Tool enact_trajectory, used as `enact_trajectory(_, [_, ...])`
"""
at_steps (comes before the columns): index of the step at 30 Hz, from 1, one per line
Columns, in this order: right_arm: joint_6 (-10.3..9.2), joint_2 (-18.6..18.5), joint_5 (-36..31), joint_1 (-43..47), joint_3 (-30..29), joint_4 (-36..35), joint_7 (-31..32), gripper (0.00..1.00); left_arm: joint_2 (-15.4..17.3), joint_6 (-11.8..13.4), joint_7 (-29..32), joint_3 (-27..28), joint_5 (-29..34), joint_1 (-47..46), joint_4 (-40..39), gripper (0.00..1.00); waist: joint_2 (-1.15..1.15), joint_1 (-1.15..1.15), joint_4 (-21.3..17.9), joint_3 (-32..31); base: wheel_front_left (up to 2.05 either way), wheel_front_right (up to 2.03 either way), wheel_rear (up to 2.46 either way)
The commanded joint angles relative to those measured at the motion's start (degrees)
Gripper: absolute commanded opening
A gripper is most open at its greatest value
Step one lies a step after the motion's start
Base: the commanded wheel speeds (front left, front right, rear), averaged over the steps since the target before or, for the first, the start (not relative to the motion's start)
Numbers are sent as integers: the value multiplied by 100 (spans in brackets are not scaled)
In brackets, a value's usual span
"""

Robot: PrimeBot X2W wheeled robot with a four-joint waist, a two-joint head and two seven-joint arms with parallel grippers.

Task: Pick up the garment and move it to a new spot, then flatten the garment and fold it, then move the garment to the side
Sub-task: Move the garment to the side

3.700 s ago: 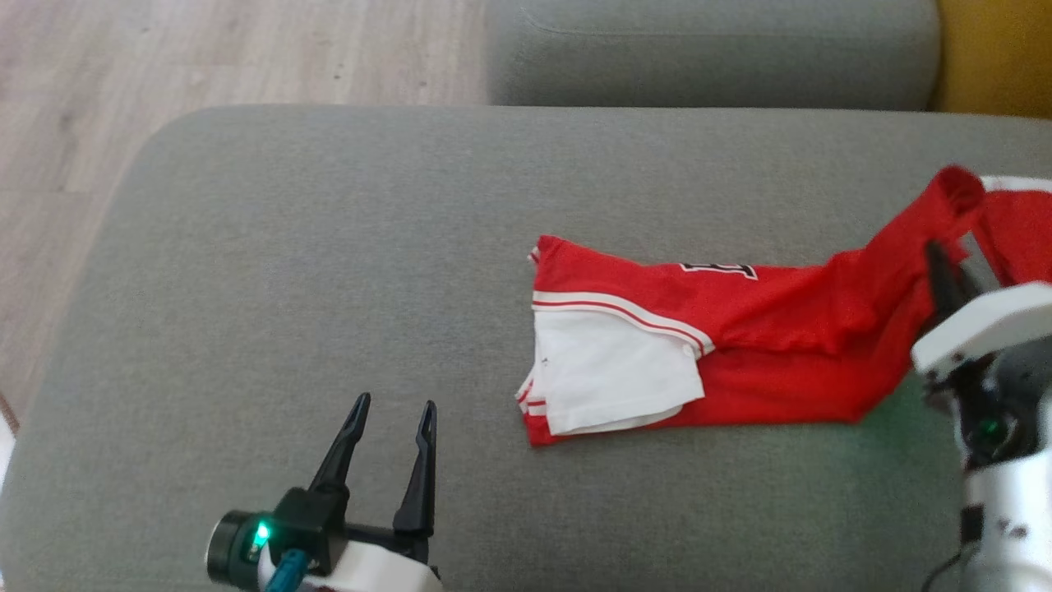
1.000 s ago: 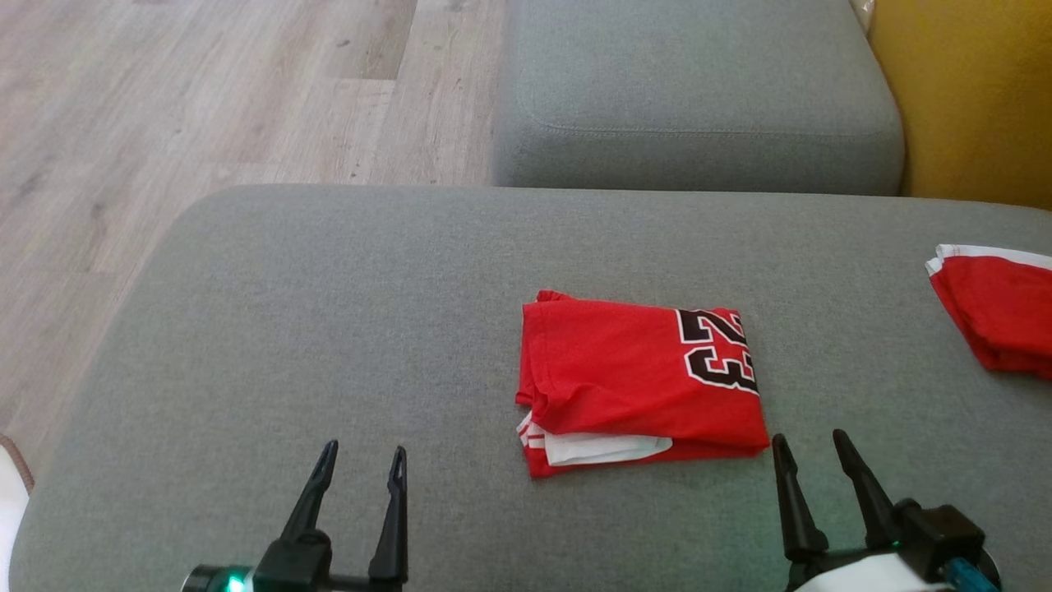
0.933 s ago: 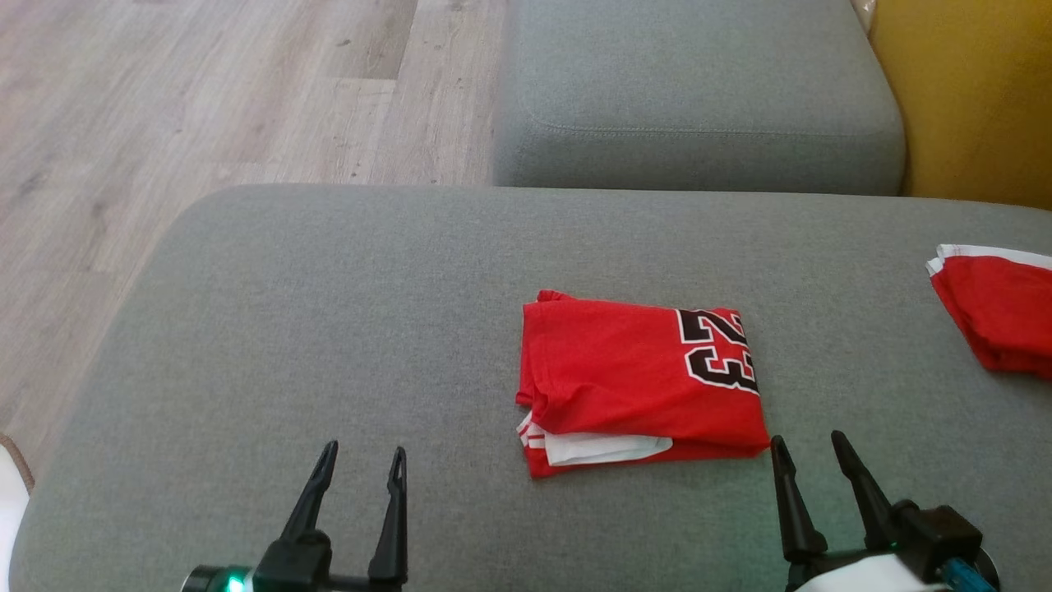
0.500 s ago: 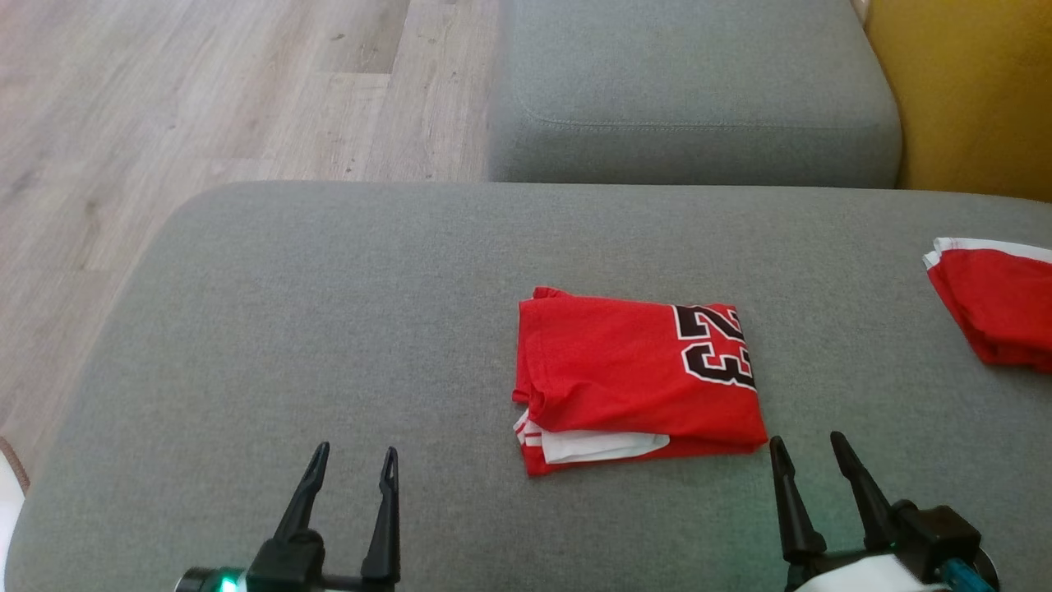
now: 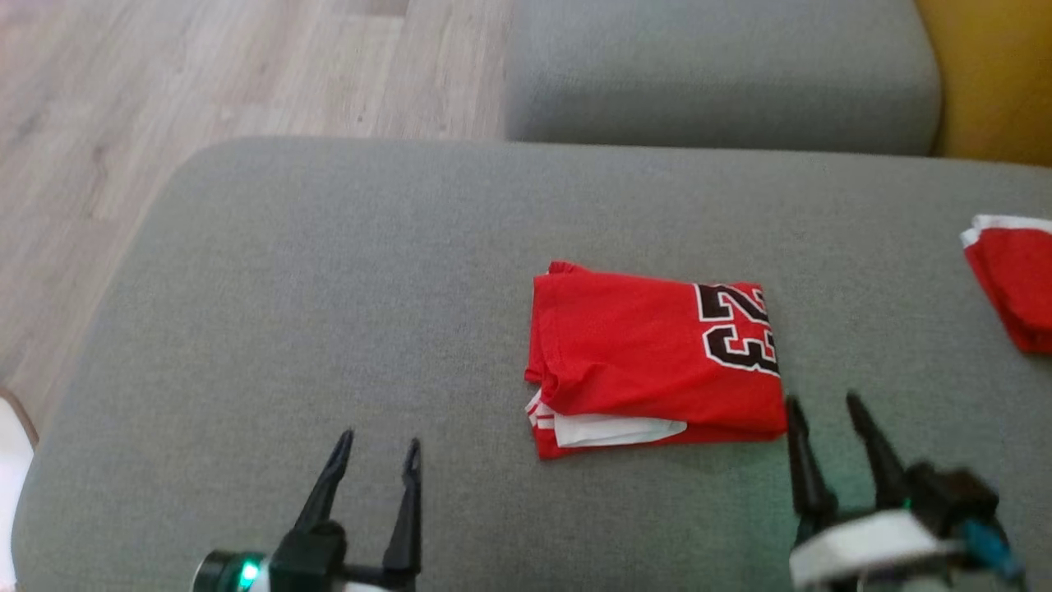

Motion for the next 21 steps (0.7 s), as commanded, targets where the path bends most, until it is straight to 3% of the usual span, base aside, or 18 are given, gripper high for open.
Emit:
enact_trajectory(1, [37,-77,48,-519,55,-90,-63,100,-59,-34,-70,103,75,-400,-209,100,0,-1,28,113,0,0,0])
enact_trajectory(4, [37,-187,149,-1034,19,338,-49,100,-59,-52,-70,-13,150,-544,-208,100,0,-1,69,343,0,0,0])
enact_trajectory(11, [37,-743,916,-2443,227,1530,941,100,-61,-51,-70,-261,219,-998,-187,100,0,-1,250,796,0,0,0])
enact_trajectory(16, [37,-964,1418,-2789,385,2165,1815,100,-69,4,-70,-412,183,-1147,-157,100,0,-1,362,943,0,0,0])
enact_trajectory(21, [37,-992,1834,-2757,706,2365,2427,100,-74,61,-70,-489,134,-1198,-133,100,0,-1,391,1003,0,0,0])
